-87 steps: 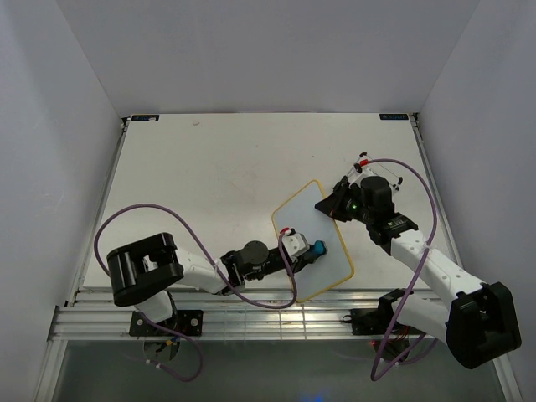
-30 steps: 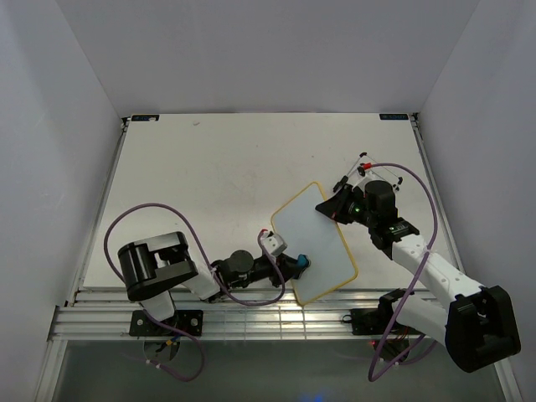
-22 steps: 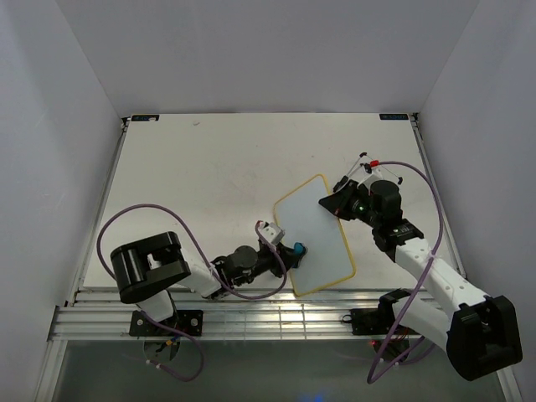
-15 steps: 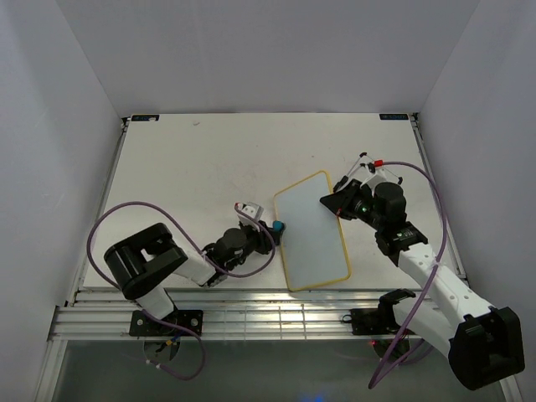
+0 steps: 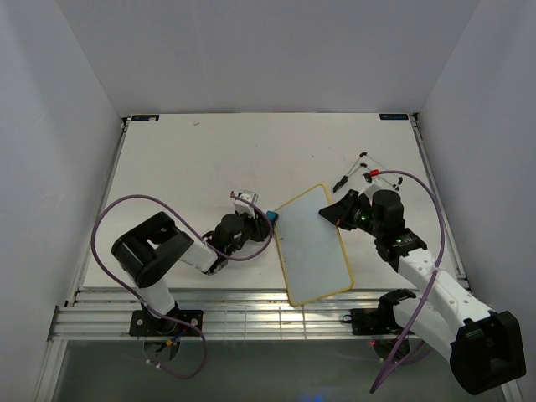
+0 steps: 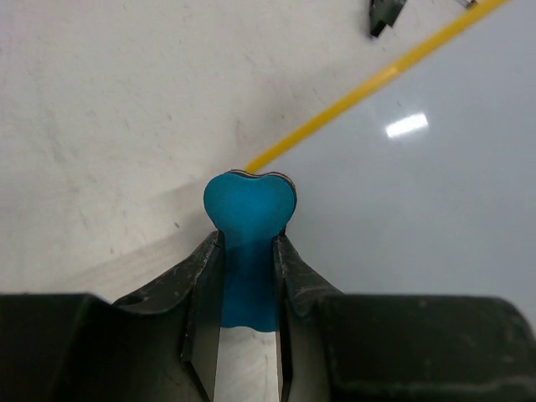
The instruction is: Erase the whiteboard
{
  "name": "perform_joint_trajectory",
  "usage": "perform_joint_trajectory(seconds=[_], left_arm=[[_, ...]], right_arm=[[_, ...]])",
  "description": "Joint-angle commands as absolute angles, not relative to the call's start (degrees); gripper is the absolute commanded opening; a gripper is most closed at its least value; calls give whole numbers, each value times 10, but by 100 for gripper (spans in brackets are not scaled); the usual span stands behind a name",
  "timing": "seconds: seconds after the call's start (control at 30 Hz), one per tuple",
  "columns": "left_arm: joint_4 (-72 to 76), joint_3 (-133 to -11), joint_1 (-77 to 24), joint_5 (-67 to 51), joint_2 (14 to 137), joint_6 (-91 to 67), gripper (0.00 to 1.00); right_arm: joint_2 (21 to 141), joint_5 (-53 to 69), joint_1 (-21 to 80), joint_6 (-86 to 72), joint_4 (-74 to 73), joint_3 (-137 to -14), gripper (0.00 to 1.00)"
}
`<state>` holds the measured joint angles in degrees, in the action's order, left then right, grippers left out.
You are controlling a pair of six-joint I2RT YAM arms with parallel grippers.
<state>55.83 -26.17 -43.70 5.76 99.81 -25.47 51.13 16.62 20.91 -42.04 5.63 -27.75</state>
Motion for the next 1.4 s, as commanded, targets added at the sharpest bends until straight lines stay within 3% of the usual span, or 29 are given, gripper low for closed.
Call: perform_joint_trajectory(seconds=[0.0,0.57,0.77,1.0,1.37], left_arm=[[587,-222,-468,30,961,-260,0],[502,-248,-712,23,980,-274,0],[498,-236,-737,45,955,-282,0],[437,-232,-671,141,903,-290,0],[411,-298,-460,82,955,-287,0]], right_arm=[[525,195,213,-449,104,-301,8],[588,192,203,-473,145,-358,8],[583,197,197,-483,162,-343,8],[569,213,193,-489,166,-318,8],[546,250,193,-490,171,-281,8]])
